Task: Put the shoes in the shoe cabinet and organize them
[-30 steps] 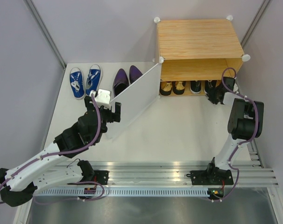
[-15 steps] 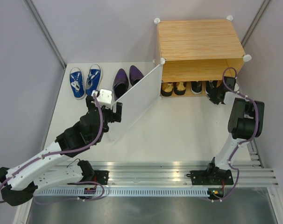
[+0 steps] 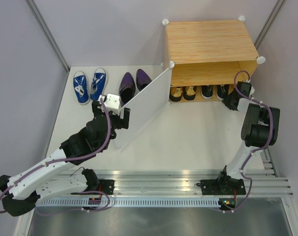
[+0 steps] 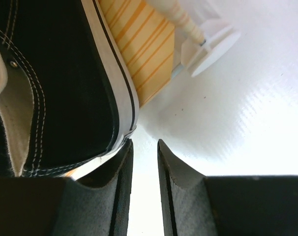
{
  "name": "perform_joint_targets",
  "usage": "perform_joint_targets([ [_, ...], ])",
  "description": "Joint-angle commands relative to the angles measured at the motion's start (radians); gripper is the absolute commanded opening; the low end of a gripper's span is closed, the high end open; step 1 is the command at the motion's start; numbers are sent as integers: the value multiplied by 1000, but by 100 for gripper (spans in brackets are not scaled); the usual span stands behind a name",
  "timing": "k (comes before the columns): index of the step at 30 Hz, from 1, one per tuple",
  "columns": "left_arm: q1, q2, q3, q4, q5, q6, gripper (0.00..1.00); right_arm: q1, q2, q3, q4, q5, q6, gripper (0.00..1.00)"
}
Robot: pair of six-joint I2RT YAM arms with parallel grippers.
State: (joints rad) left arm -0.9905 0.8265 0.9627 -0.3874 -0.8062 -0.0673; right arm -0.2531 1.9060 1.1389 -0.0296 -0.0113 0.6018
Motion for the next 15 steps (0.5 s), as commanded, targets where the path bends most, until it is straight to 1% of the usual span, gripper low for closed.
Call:
perform_joint_targets([
  [1, -2, 5, -1, 16, 1, 21, 93, 5, -36, 79, 276, -7, -103, 31],
  [6, -2, 11, -2, 16, 1, 23, 93, 3, -35, 52, 332, -9, -91, 30],
  [12, -2, 11, -1, 18, 2, 23, 93, 5, -59, 1, 349, -9, -66, 31],
  [15, -4, 10, -1, 16, 5, 21, 93, 3, -87, -44, 330, 0, -30, 34],
])
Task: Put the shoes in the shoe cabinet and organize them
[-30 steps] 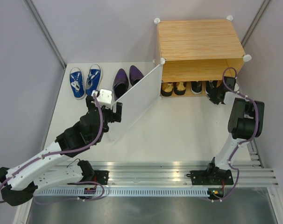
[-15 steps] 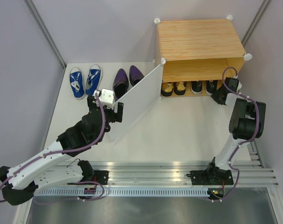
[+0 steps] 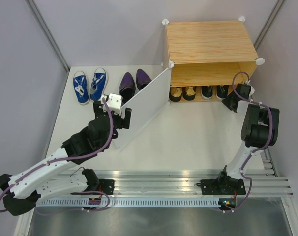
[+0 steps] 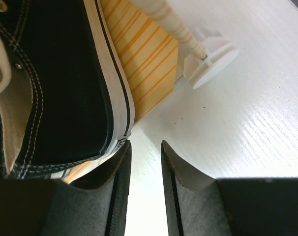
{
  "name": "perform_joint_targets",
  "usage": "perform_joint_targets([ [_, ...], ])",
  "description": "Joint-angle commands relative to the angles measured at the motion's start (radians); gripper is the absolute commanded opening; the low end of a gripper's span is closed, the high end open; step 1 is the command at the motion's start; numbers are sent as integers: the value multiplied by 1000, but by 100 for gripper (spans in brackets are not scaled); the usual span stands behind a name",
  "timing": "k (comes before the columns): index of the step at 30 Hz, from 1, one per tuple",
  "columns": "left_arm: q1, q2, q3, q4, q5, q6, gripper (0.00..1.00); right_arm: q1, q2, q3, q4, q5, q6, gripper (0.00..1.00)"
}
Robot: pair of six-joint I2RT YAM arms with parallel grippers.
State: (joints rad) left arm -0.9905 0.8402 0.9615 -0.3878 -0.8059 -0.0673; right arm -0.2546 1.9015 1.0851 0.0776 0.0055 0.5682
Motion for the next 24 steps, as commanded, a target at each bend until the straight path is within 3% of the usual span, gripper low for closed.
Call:
perform_joint_targets([
  [1, -2, -3, 0, 17, 5, 21, 93, 6, -91, -19, 220, -15, 13, 36],
  [6, -2, -62, 11, 12, 86, 24, 93, 2, -186, -147, 186, -45, 44, 40],
  [10, -2, -133, -7, 44, 192, 49, 94, 3, -278, -235, 148, -97, 27, 58],
  [13, -2, -168, -12, 70, 255, 61, 94, 3, -353, -301, 100, -122, 18, 66],
  [17, -2, -222, 5, 124, 355, 66, 95, 3, -459, -398, 79, -177, 35, 68],
  [20, -2, -199, 78, 116, 294, 92, 95, 3, -525, -456, 57, -219, 41, 68],
  [24, 0, -109, 184, 96, -29, 95, 95, 14, -631, -505, 18, -245, 33, 66],
])
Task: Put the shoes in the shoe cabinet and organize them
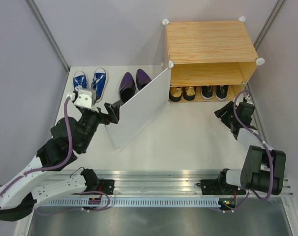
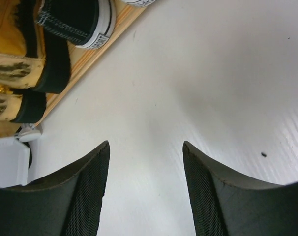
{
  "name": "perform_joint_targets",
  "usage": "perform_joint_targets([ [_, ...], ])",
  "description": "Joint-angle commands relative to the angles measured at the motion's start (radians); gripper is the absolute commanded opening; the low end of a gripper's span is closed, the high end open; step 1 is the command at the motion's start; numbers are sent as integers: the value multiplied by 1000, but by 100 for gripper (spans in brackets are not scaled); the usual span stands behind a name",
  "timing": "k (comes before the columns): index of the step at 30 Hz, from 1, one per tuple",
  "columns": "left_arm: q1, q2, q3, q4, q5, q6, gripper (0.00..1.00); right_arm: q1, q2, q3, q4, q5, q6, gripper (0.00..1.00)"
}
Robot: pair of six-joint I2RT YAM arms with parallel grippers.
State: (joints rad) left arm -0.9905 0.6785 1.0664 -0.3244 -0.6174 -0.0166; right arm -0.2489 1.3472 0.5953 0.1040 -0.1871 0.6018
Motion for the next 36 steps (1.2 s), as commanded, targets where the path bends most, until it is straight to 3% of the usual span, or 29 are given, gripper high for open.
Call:
perform_joint_targets([
  [1, 4, 100, 90, 36, -264, 55, 93, 11, -130, -20, -35, -46, -5, 65],
  [3, 35, 179, 135, 0, -347, 34, 93, 14, -215, -31, -62, -23, -14, 63],
  [5, 78, 228, 183, -42, -347, -11, 93, 14, -273, -46, -102, 17, -7, 60],
  [7, 189, 265, 205, -116, -306, -91, 95, 16, -357, -60, -138, 8, 25, 53],
  [12, 479, 286, 191, -182, -49, -282, 96, 16, -492, -20, -248, -51, -34, 52],
  [15, 599, 314, 179, -223, 141, -344, 97, 16, -555, -15, -309, -40, -56, 52],
  [18, 639, 357, 147, -251, 307, -379, 97, 14, -582, -57, -279, -49, -37, 53],
  [22, 630, 424, 68, -251, 659, -399, 87, 16, -553, -60, -264, -61, -45, 54],
  [23, 615, 428, 44, -230, 679, -410, 85, 14, -547, -61, -259, -69, -43, 54],
  [26, 448, 392, -34, -168, 633, -411, 84, 14, -527, -60, -237, -94, -31, 54],
  [27, 340, 383, -42, -160, 624, -402, 84, 16, -522, -57, -231, -100, -28, 54],
  [30, 200, 382, -49, -144, 637, -361, 84, 16, -519, -49, -225, -107, -27, 55],
  [32, 168, 372, -65, -136, 621, -330, 85, 16, -519, -52, -217, -117, -20, 55],
  [36, 168, 368, -74, -150, 446, -344, 91, 16, -514, -58, -204, -124, -22, 55],
])
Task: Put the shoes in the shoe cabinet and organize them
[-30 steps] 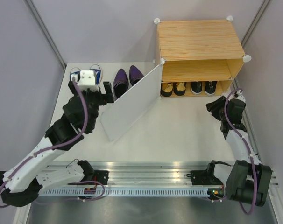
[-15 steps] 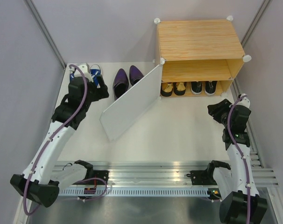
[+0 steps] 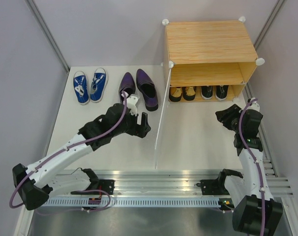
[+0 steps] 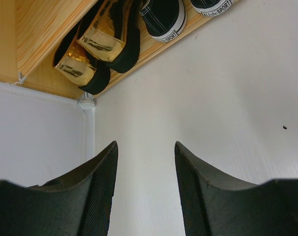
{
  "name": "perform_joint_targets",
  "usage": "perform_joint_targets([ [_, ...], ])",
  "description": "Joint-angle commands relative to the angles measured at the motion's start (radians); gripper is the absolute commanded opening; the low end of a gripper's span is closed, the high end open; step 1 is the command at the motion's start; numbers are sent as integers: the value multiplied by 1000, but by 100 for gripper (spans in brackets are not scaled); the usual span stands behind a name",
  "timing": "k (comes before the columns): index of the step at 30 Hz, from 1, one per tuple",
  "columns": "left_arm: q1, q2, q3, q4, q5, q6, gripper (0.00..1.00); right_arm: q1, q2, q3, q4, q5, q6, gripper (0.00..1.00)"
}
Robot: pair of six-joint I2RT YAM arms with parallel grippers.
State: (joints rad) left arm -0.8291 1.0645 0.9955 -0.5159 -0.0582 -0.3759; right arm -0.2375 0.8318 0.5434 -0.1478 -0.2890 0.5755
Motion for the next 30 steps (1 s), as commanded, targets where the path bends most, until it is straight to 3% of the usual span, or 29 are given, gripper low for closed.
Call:
perform_joint_targets([
  [1, 11, -14, 11, 36, -136, 11, 92, 3, 1, -11, 53, -24, 3, 55],
  [5, 30, 63, 89, -16, -224, -18, 94, 4, 9, -17, 60, -35, 0, 55],
  [12, 286, 216, 221, -69, -178, -127, 94, 4, 1, -30, 71, -65, -2, 55],
  [18, 431, 305, 323, -72, -186, -165, 94, 4, -23, -46, 85, -111, 4, 55],
  [24, 623, 472, 454, -73, -48, -186, 91, 7, -43, -69, 111, -148, 15, 55],
  [30, 628, 702, 560, -84, 53, -167, 87, 9, -49, -72, 125, -167, 21, 56],
])
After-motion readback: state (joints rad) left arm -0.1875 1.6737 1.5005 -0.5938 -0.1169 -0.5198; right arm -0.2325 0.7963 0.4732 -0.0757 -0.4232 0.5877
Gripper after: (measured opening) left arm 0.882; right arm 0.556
